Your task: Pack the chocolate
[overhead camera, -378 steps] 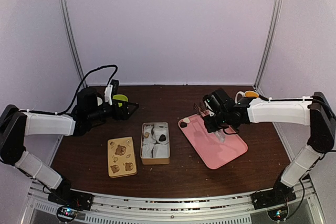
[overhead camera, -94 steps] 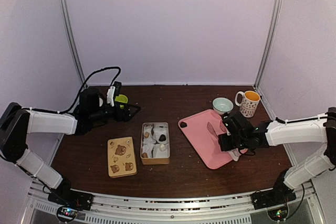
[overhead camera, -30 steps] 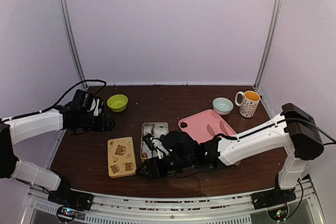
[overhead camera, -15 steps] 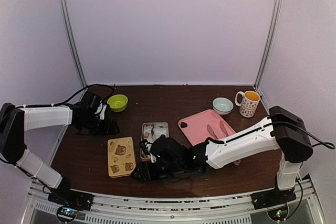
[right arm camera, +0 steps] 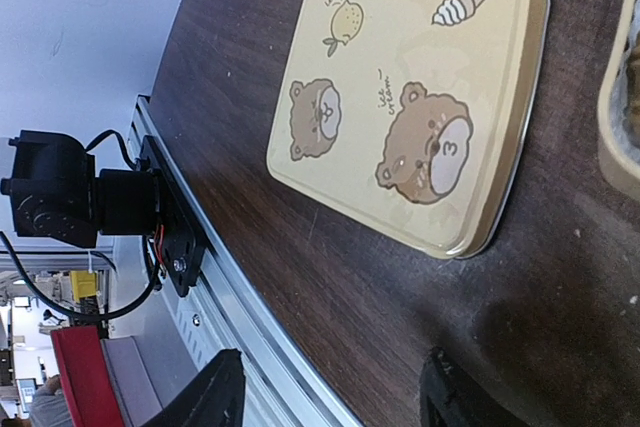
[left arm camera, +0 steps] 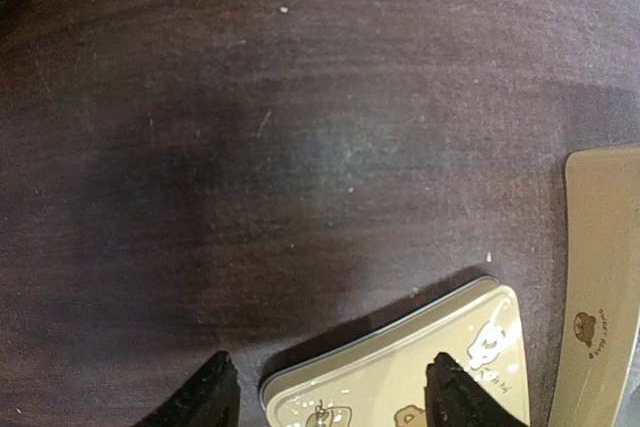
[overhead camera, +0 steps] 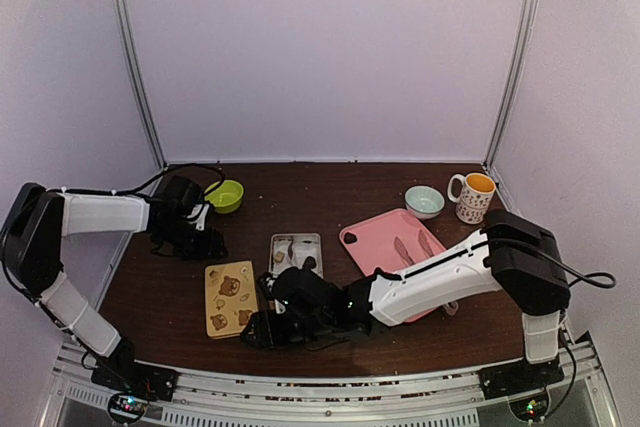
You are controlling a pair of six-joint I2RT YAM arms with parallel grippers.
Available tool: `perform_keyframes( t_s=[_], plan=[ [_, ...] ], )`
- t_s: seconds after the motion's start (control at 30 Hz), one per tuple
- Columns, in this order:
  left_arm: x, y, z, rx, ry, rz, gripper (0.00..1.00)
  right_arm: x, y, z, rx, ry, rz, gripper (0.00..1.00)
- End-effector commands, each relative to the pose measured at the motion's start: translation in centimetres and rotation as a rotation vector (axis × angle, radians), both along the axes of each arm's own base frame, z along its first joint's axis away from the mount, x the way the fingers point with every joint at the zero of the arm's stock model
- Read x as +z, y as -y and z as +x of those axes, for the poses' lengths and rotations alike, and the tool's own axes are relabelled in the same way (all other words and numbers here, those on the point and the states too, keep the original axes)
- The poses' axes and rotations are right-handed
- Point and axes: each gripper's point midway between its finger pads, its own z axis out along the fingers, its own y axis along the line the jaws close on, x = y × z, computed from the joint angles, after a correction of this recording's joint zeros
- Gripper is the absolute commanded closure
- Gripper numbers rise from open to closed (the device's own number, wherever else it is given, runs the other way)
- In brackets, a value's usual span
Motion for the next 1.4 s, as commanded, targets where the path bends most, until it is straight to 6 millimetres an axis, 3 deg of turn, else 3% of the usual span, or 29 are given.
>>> perform_keyframes(
  t_s=[0.0, 0.37, 0.67, 0.73, 0.83, 1.37],
  plan=[
    [-0.4, -0.4, 0.1, 0.018, -0.032, 0.023, 0.37, 0.6, -2.0, -0.6, 0.000, -0.070, 0.088, 0.42],
    [-1.3, -1.0, 0.9, 0.029, -0.071, 0.051, 0.52, -0.8, -2.6, 0.3, -0.090, -0.163, 0.148, 0.43],
    [-3.6, -2.4, -0.5, 0.059, -0.151, 0.107, 0.53, -1.7, -2.1, 1.6, -0.153, -0.163, 0.141, 0.44],
    [-3.7, -2.1, -0.7, 0.050, -0.161, 0.089, 0.60, -1.9, -2.0, 1.7, -0.158, -0.166, 0.142, 0.44],
    [-3.7, -1.4, -1.6, 0.034, -0.181, 0.042, 0.68, -2.1, -1.8, 2.1, -0.168, -0.164, 0.137, 0.44],
    [-4.5, 0.2, -7.9, 0.052, -0.261, -0.086, 0.67, -2.9, 1.2, 5.1, -0.271, -0.112, 0.076, 0.40]
  ],
)
